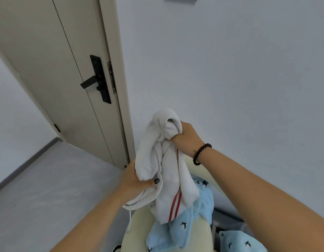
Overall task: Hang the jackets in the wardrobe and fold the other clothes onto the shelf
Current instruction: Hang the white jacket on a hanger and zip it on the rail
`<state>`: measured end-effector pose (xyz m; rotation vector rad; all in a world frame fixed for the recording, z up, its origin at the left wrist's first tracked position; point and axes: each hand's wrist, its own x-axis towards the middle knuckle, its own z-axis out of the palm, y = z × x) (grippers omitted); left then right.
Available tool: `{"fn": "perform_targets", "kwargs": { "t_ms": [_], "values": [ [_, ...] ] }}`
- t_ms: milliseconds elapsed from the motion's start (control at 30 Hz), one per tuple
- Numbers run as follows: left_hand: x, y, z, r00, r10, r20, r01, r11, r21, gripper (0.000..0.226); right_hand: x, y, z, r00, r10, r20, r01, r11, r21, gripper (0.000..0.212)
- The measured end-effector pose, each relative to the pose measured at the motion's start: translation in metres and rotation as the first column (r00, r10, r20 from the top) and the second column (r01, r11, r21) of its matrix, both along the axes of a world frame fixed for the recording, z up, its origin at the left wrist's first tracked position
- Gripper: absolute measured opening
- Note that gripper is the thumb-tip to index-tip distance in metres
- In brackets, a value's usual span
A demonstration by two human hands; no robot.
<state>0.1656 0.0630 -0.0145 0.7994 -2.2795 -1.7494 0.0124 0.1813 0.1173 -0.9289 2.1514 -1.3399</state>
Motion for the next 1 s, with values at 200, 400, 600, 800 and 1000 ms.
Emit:
{"fn": "perform_targets", "kwargs": {
  "t_ms": [200,400,600,800,1000],
  "values": [
    [0.04,0.016,-0.028,0.961,0.258,0.097,-0.258,0.966,-0.011,0.046,0.014,-0.012,0.011,0.994,0.066,0.083,-0.061,0.996,-0.059,0.009],
    [0.066,0.012,-0.024,0.646,0.482,0.592,-0.685,0.708,0.172,0.06,0.034,-0.04,0.018,0.978,0.118,0.173,-0.104,0.991,-0.086,0.011],
    [0.122,-0.012,-0.021,0.658,0.69,0.301,-0.547,0.163,0.821,0.017,0.079,-0.082,0.025,0.946,0.189,0.262,-0.172,0.981,-0.086,0.018],
    [0.19,-0.052,0.028,0.57,0.818,0.072,-0.443,0.232,0.866,0.025,0.131,-0.109,0.029,0.892,0.261,0.369,-0.232,0.965,-0.122,0.027],
    [0.289,-0.066,0.086,0.401,0.912,-0.085,-0.338,0.234,0.912,0.035,0.203,-0.125,0.029,0.825,0.302,0.477,-0.246,0.953,-0.177,0.033]
  ]
}}
